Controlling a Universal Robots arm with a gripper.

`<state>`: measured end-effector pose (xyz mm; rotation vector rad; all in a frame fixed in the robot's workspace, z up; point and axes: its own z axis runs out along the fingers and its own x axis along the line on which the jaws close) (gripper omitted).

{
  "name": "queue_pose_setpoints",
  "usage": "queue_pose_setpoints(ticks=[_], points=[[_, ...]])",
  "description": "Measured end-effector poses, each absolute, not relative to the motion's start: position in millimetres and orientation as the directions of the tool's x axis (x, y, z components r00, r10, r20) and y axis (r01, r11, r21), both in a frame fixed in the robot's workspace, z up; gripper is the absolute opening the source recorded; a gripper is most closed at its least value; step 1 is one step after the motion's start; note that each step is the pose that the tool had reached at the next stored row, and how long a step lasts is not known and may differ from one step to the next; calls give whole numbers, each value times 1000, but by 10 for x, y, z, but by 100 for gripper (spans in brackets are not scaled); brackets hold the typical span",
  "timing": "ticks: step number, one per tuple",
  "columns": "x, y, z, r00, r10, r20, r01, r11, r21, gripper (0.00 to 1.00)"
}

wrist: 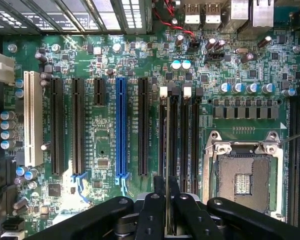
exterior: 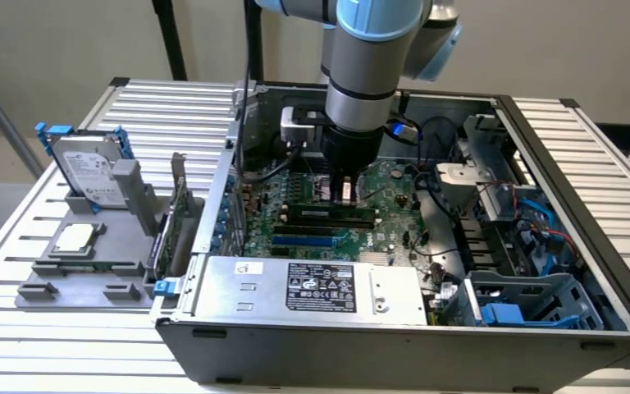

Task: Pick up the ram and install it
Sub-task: 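Insert the ram into the slot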

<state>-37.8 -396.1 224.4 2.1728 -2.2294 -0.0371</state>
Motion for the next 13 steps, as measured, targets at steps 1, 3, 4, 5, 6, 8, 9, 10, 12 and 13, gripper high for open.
queue_pose_setpoints(ticks=[1,3,4,5,6,8,9,10,12,13], points=[[-378,-3960,2243,-25,-1000,4,-999,25,37,14],[-377,-3960,2243,-24,-1000,6,-999,24,37,14],[-377,-3961,2243,-24,-1000,6,-999,24,37,14],[-376,-3961,2243,-23,-1000,7,-999,23,37,14],[-374,-3961,2243,-22,-1000,7,-999,23,37,14],[-373,-3960,2243,-21,-1000,9,-999,22,37,14],[-373,-3961,2243,-21,-1000,9,-999,21,37,14],[-373,-3961,2243,-21,-1000,9,-999,21,37,14],[-372,-3960,2240,-21,-1000,9,-999,21,37,14],[-373,-3961,2238,-21,-1000,9,-999,21,37,14]])
